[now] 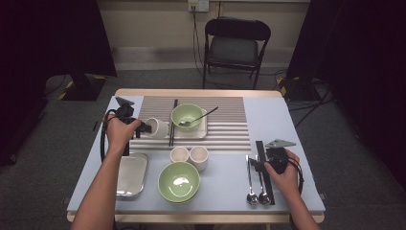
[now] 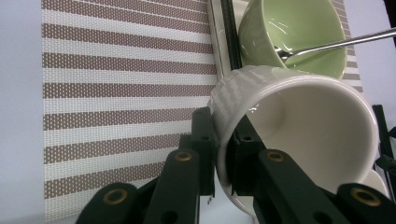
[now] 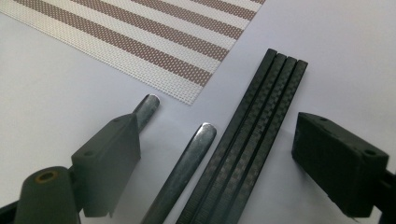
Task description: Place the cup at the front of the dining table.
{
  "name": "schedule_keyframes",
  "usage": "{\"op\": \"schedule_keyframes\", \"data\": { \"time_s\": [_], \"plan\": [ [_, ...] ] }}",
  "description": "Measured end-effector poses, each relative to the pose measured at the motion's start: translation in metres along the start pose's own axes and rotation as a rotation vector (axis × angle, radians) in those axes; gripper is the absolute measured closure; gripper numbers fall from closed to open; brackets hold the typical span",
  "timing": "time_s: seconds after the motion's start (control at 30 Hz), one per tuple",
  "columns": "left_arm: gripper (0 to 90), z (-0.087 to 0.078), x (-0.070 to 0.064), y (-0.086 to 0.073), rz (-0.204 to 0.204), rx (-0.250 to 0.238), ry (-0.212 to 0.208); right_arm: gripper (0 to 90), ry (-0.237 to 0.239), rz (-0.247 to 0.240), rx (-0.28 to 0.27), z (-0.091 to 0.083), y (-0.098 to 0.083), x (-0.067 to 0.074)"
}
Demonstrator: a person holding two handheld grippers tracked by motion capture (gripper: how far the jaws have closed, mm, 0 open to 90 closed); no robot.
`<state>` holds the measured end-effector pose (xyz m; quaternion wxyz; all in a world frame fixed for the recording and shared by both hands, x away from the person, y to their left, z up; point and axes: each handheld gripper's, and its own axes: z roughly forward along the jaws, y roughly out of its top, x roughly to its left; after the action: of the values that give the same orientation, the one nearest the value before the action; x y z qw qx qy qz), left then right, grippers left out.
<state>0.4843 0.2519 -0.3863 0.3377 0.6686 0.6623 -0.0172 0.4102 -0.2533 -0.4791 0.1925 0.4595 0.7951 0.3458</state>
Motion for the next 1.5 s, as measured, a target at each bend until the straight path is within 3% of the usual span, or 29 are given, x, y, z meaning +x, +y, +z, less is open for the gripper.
{"op": "schedule_keyframes", "data": {
  "time_s": [0.33,0.57,1.5],
  "plan": [
    [83.1,0.003,0.002,0.002,-0.008,-0.008,0.016,14.2,0.001,-0.001,0.0,0.0,0.0,0.0],
    [83.1,0.004,0.003,0.003,-0.008,-0.005,-0.001,14.2,0.0,0.0,0.0,0.0,0.0,0.0],
    [83.0,0.008,0.01,0.006,-0.036,-0.009,0.031,14.2,0.001,0.0,0.0,0.0,0.0,0.0]
  ]
}}
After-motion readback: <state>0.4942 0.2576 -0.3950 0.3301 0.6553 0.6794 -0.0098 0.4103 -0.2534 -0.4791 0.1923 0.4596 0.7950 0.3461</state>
